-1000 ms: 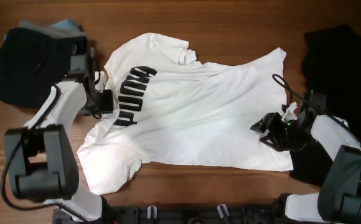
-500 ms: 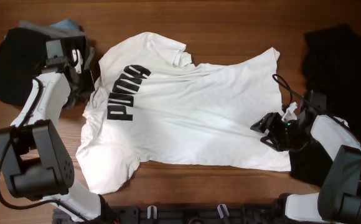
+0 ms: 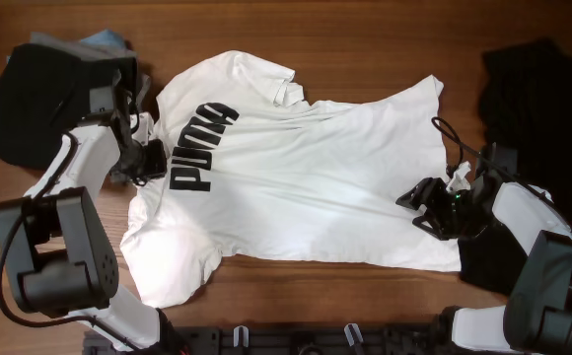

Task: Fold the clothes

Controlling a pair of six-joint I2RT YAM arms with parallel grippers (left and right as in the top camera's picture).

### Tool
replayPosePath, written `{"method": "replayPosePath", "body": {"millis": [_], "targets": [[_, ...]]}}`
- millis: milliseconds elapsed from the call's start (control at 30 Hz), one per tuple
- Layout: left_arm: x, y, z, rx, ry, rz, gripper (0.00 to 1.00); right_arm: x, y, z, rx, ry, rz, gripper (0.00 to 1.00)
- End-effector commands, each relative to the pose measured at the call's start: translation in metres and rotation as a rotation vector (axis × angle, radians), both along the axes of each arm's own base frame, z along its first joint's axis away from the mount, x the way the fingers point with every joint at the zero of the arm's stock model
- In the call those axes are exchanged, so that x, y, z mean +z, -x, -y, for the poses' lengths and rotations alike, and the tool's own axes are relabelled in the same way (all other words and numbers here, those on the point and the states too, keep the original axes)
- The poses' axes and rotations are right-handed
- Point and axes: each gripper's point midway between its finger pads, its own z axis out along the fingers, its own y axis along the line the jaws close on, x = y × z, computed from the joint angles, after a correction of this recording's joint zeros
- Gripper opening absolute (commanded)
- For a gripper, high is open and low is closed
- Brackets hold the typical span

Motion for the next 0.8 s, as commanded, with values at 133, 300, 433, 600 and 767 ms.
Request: {"method": "replayPosePath", "body": {"millis": [133, 300, 433, 600, 767], "targets": [[-0.003, 0.019, 0.001, -0.007, -0.006, -0.067, 0.04, -0.034, 0.024, 0.022, 0.028, 0.160, -0.101, 0.64], [0.035, 0.021, -0.027, 0.075, -0.092, -0.082, 0.40, -0.034, 0.024, 0.022, 0.028, 0.160, -0.100, 0.64], [0.026, 0.036, -0.045, 0.175, -0.066, -0.119, 0.47, -0.034, 0.024, 0.022, 0.035, 0.161, -0.097, 0.64], [0.004, 0.033, -0.013, 0.177, 0.153, -0.059, 0.46, -0.034, 0.024, 0.022, 0.035, 0.162, -0.095, 0.65], [0.001, 0.034, -0.008, 0.172, 0.173, -0.059, 0.17, -0.034, 0.022, 0.022, 0.039, 0.165, -0.085, 0.65]]}}
